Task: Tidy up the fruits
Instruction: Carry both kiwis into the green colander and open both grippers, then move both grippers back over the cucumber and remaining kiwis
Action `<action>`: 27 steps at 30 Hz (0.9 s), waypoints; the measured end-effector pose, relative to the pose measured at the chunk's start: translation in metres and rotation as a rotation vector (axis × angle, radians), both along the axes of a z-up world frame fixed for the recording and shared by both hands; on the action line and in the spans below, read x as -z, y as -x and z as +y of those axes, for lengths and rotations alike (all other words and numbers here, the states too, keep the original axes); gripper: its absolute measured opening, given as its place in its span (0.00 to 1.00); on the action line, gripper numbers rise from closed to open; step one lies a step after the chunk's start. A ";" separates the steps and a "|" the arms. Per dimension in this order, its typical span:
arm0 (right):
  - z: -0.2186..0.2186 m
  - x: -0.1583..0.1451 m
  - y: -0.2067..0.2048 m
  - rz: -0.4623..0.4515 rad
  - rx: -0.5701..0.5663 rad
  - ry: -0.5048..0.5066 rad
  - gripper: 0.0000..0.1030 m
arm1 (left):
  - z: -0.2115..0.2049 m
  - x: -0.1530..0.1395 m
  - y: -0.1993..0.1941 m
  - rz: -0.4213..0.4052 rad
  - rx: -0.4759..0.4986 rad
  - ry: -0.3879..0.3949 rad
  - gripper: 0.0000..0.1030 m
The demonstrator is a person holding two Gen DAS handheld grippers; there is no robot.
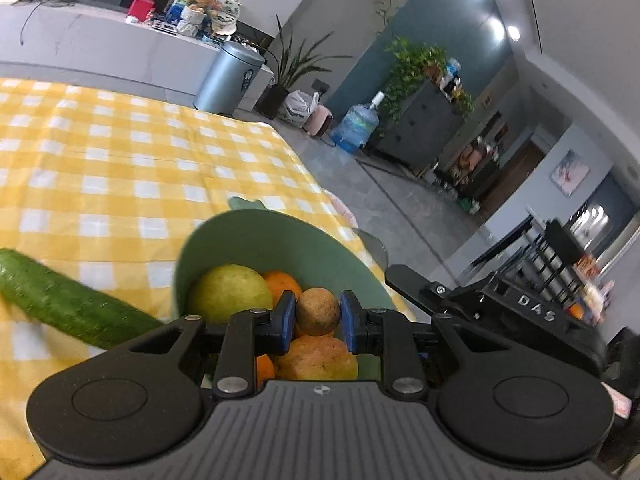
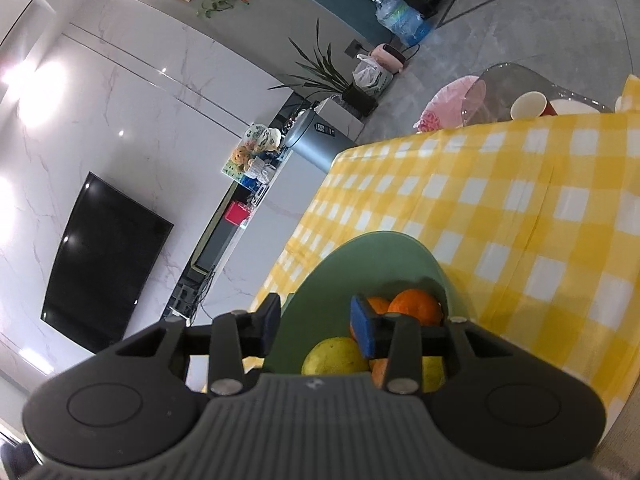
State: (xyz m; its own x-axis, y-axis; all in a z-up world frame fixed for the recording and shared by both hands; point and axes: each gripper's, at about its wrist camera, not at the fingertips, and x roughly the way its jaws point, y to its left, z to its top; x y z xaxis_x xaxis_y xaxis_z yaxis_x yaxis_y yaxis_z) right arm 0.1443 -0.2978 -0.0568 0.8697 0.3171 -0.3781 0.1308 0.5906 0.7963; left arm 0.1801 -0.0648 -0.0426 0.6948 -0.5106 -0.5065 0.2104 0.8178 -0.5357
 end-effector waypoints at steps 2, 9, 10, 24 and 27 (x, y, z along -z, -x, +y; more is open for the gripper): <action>-0.002 0.003 -0.002 0.005 -0.006 -0.018 0.36 | -0.005 0.002 -0.001 0.000 0.006 -0.019 0.26; -0.001 0.005 -0.004 0.012 -0.030 -0.033 0.37 | -0.002 0.005 0.003 -0.008 -0.018 -0.065 0.39; -0.001 0.005 -0.004 0.012 -0.032 -0.031 0.37 | 0.000 0.004 0.004 -0.006 -0.022 -0.057 0.39; 0.004 0.004 -0.006 0.018 -0.048 0.013 0.39 | 0.041 -0.020 0.025 -0.020 -0.108 -0.067 0.57; 0.005 0.003 -0.006 0.020 -0.053 0.021 0.41 | 0.049 -0.027 0.028 -0.005 -0.132 -0.095 0.61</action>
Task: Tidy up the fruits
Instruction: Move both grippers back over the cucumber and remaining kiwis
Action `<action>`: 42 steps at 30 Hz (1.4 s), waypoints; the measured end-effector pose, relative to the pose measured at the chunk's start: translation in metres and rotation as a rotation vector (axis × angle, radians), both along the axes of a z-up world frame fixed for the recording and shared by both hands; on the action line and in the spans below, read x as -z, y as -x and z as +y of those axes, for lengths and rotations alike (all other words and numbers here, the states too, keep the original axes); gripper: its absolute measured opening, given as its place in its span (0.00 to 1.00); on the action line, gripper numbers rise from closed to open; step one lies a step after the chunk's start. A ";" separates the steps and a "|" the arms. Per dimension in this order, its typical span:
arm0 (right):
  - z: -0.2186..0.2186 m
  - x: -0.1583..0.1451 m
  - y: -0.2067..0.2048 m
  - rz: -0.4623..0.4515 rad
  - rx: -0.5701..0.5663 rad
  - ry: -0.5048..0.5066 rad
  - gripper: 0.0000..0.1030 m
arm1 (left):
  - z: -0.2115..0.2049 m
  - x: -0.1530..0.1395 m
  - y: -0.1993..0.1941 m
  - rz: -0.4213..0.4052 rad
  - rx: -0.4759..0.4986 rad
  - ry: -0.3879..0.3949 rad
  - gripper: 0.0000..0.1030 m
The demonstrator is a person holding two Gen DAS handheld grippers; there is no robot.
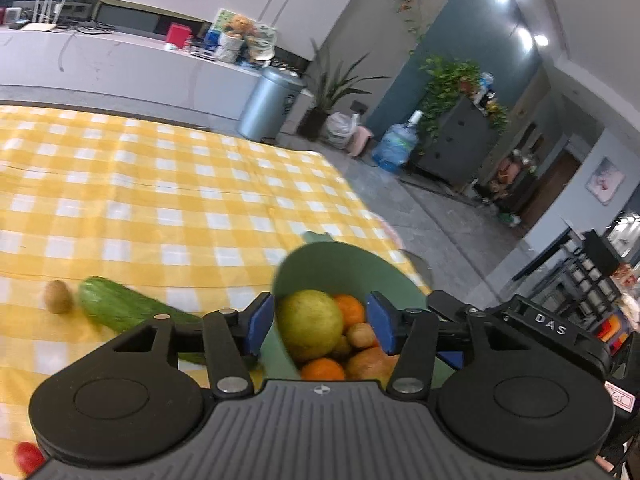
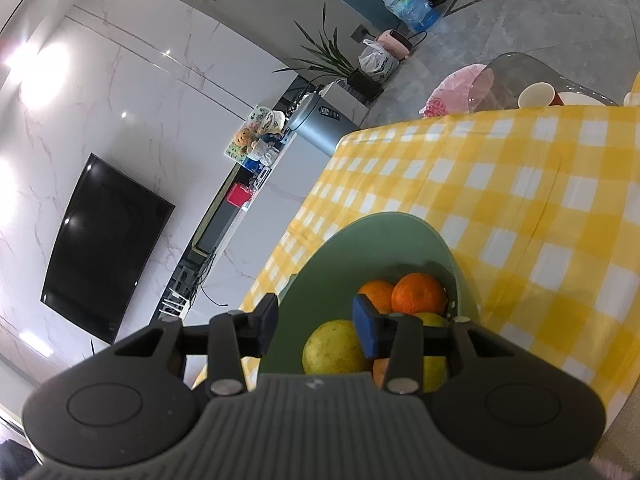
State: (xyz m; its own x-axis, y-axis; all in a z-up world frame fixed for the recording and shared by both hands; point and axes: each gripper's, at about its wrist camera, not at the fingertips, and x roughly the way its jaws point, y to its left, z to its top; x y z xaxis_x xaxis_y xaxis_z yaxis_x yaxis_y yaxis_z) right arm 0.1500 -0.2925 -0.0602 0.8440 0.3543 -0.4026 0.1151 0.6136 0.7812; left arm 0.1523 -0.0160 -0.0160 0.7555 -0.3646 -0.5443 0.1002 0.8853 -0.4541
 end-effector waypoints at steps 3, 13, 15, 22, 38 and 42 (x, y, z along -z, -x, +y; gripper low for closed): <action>0.006 -0.002 -0.001 0.001 -0.028 0.011 0.43 | 0.006 -0.008 0.006 0.011 -0.017 -0.053 0.62; 0.027 -0.010 0.001 -0.041 -0.133 0.053 0.46 | 0.031 -0.026 0.030 0.079 -0.046 -0.095 0.68; 0.032 -0.015 0.003 -0.068 -0.161 0.080 0.46 | 0.036 -0.027 0.035 0.089 -0.066 -0.111 0.68; 0.061 -0.039 0.017 -0.140 -0.233 0.216 0.46 | 0.050 -0.027 0.051 0.128 -0.099 -0.173 0.72; 0.138 -0.041 0.025 -0.007 -0.318 0.361 0.35 | 0.119 -0.009 0.058 0.167 -0.239 -0.096 0.73; 0.149 -0.033 0.022 0.076 -0.323 0.348 0.33 | 0.131 0.004 0.055 0.156 -0.261 -0.079 0.73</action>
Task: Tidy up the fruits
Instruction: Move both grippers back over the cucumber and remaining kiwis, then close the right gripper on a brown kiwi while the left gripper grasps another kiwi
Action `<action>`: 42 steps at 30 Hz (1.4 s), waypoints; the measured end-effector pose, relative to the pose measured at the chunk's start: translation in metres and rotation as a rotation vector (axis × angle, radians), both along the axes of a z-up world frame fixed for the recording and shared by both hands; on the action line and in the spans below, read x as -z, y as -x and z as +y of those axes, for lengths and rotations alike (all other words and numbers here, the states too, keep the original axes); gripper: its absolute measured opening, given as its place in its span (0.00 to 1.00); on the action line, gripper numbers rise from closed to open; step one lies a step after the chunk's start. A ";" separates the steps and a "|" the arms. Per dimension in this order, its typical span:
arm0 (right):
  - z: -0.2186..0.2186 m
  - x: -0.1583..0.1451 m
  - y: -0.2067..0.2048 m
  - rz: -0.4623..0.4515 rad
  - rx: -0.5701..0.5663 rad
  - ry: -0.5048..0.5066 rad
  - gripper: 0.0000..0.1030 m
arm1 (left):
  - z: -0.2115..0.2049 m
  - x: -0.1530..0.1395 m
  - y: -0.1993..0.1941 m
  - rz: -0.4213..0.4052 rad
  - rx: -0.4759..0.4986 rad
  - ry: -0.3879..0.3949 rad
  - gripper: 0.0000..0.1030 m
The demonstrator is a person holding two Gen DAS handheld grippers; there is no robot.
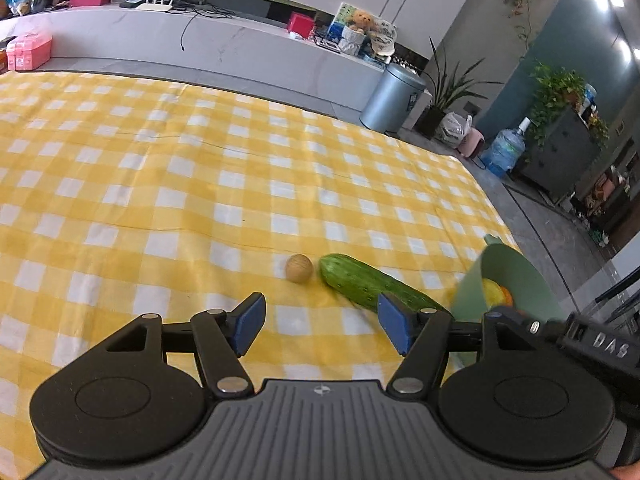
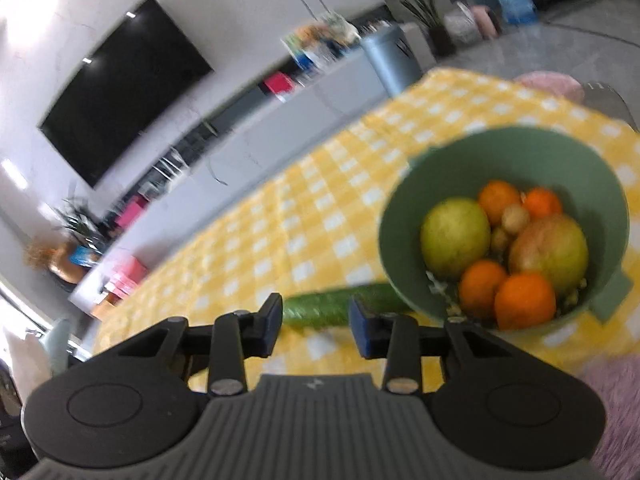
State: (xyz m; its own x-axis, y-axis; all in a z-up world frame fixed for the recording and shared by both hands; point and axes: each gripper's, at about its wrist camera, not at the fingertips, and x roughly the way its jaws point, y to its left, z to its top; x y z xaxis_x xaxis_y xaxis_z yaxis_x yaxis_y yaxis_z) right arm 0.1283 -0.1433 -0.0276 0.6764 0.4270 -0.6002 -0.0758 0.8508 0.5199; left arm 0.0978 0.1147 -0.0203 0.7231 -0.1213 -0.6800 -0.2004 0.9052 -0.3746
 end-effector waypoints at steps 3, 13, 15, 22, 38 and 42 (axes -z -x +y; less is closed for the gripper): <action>0.011 0.010 -0.002 0.031 0.008 0.052 0.29 | 0.011 0.009 -0.001 -0.037 -0.003 0.057 0.73; 0.033 0.047 -0.018 0.217 0.159 0.224 0.28 | 0.025 0.020 -0.006 -0.045 -0.029 0.053 0.73; 0.033 0.049 -0.021 0.224 0.192 0.240 0.28 | 0.029 0.023 -0.007 -0.039 -0.022 0.088 0.73; 0.037 0.058 -0.033 0.223 0.255 0.269 0.29 | 0.040 0.030 -0.009 -0.027 -0.037 0.141 0.73; 0.058 0.068 -0.046 0.193 0.180 0.324 0.21 | 0.039 0.042 -0.013 0.023 -0.045 0.115 0.73; 0.059 0.068 -0.045 0.196 0.165 0.310 0.21 | 0.041 0.046 -0.013 0.005 -0.056 0.100 0.73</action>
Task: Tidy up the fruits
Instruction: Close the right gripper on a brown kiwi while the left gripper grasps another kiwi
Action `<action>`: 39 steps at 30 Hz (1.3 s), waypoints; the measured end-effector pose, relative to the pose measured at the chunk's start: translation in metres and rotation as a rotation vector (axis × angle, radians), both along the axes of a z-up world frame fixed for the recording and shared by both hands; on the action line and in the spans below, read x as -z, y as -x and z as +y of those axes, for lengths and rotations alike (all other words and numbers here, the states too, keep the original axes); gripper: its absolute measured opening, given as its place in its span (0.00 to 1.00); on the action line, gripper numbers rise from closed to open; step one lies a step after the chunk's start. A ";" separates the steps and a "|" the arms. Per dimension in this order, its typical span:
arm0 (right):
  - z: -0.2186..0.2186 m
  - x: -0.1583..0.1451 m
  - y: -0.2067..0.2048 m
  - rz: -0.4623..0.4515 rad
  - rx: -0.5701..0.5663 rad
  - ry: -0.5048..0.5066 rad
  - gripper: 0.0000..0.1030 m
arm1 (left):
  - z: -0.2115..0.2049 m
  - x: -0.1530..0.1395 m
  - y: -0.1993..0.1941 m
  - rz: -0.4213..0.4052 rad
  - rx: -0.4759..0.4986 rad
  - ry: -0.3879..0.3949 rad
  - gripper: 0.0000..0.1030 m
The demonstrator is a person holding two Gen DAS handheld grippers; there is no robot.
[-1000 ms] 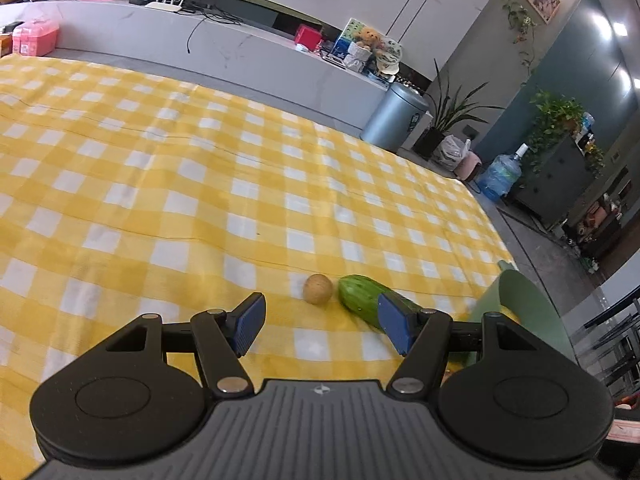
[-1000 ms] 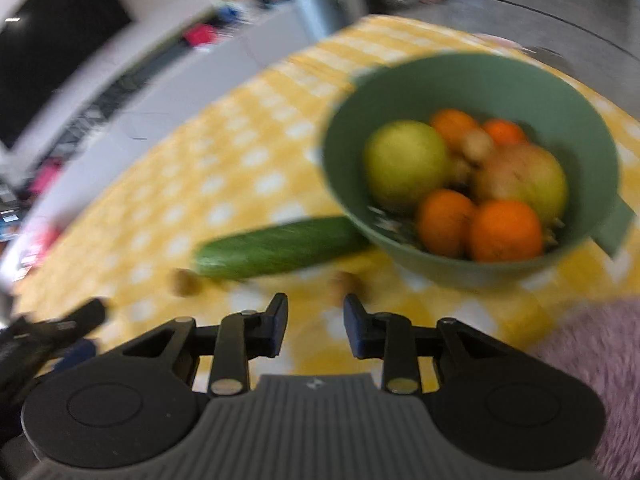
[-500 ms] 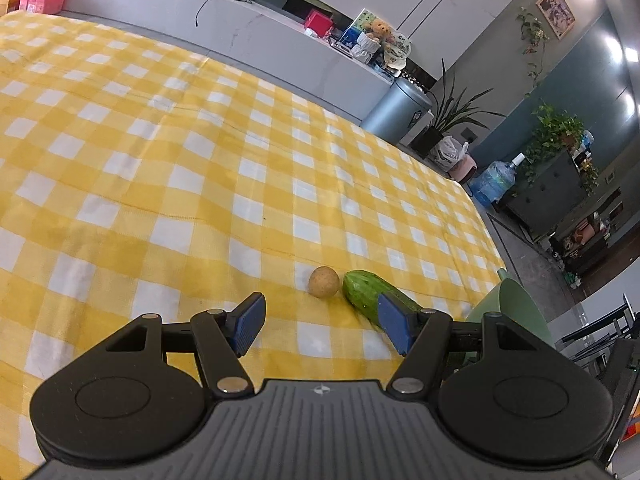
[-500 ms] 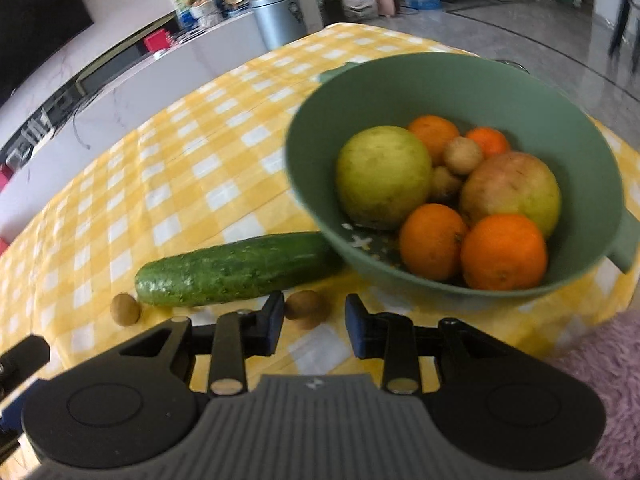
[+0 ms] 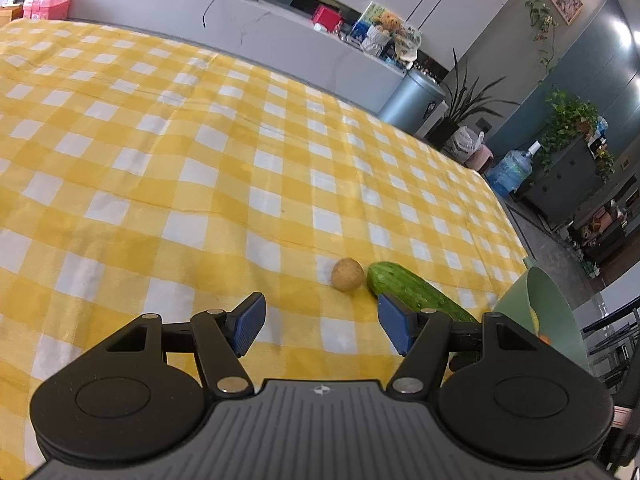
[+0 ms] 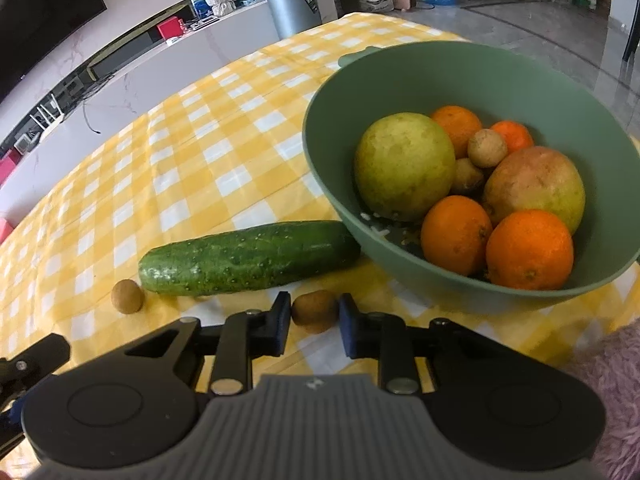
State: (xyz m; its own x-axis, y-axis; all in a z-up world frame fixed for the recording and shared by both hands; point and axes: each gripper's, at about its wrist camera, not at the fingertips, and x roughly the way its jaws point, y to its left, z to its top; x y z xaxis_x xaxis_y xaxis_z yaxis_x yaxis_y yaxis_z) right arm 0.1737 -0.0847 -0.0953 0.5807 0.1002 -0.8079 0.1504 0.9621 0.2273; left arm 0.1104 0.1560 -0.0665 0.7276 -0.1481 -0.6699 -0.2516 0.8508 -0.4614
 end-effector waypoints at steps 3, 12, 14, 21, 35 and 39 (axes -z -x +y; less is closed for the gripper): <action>-0.001 0.000 0.001 -0.005 -0.013 -0.031 0.21 | 0.007 0.003 0.000 -0.018 -0.016 0.028 0.73; -0.001 0.002 0.005 0.006 -0.048 -0.098 0.21 | 0.024 0.006 0.004 -0.082 -0.007 0.074 0.74; -0.003 0.003 0.006 0.006 -0.045 -0.116 0.21 | 0.030 0.006 0.005 -0.101 -0.026 0.076 0.74; -0.005 0.004 0.006 0.008 -0.067 -0.148 0.21 | 0.043 0.017 -0.003 -0.048 -0.063 0.152 0.74; -0.016 0.008 0.006 0.024 -0.065 -0.227 0.21 | -0.037 0.015 -0.035 -0.076 0.150 -0.319 0.69; -0.015 0.007 0.006 0.023 -0.067 -0.224 0.21 | -0.051 0.021 -0.042 -0.074 0.195 -0.361 0.60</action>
State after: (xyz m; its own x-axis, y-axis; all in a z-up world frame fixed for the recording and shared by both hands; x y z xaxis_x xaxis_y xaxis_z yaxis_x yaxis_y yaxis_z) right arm 0.1672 -0.1002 -0.1025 0.5483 0.3165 -0.7740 0.0950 0.8960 0.4337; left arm 0.1522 0.1047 -0.0872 0.7571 -0.0535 -0.6511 -0.0467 0.9897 -0.1356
